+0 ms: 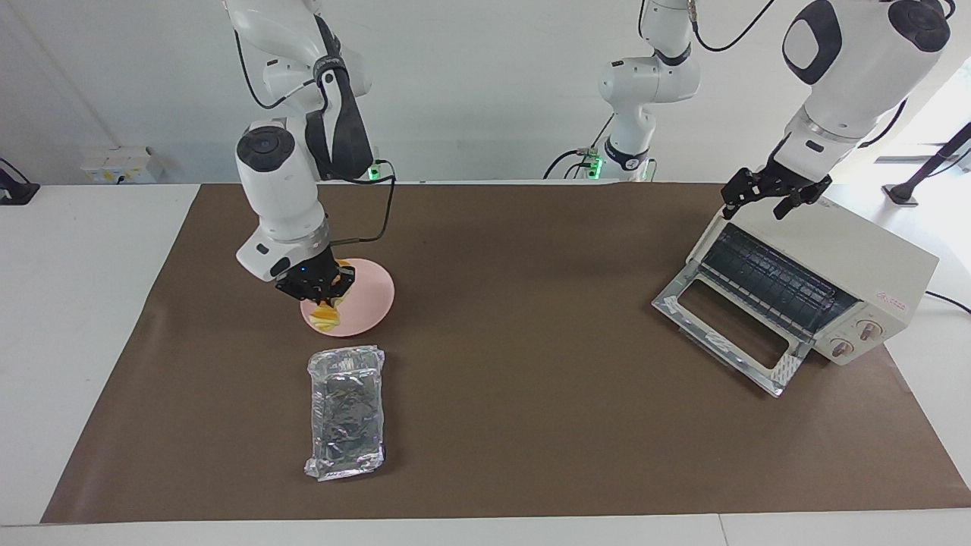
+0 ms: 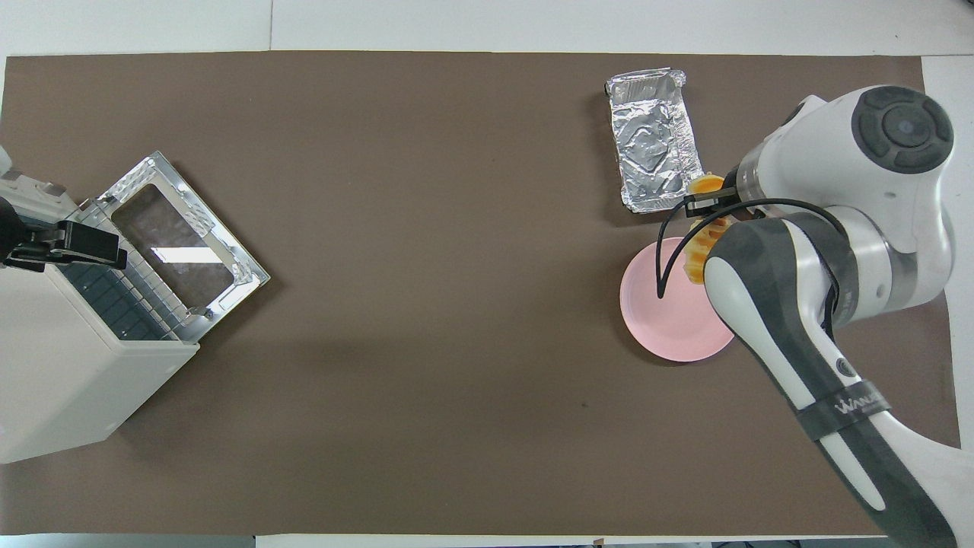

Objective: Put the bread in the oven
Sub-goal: 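Lift the bread with the right gripper and carry it to the foil tray, then lower the bread into the foil tray and open the right gripper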

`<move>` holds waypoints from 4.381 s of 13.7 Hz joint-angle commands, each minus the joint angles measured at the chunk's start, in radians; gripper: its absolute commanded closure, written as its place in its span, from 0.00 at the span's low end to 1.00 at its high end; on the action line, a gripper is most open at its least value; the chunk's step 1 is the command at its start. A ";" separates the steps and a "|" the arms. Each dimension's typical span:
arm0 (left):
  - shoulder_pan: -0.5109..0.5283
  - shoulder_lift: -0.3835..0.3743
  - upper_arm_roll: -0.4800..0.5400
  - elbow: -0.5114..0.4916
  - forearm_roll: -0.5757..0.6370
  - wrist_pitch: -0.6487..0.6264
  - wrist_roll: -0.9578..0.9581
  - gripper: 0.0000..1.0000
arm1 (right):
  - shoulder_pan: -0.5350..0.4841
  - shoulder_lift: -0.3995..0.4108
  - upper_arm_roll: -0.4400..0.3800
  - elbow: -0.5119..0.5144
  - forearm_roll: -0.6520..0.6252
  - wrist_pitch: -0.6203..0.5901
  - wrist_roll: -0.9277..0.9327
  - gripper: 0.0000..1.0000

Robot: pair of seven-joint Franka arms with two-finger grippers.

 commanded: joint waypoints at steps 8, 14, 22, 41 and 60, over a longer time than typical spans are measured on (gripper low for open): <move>-0.001 -0.018 0.007 -0.011 -0.014 0.002 0.011 0.00 | -0.002 0.564 0.009 0.741 0.026 -0.230 -0.166 1.00; -0.001 -0.018 0.007 -0.011 -0.014 0.002 0.011 0.00 | 0.003 0.685 0.007 0.809 0.017 -0.164 -0.255 1.00; -0.001 -0.018 0.007 -0.011 -0.014 0.002 0.011 0.00 | 0.013 0.669 0.012 0.688 0.034 -0.017 -0.306 0.14; -0.001 -0.018 0.007 -0.011 -0.014 0.002 0.011 0.00 | -0.027 0.626 -0.066 0.681 0.032 -0.074 -0.209 0.06; -0.001 -0.018 0.007 -0.011 -0.014 0.002 0.011 0.00 | -0.017 0.528 -0.051 0.567 0.098 -0.027 -0.151 1.00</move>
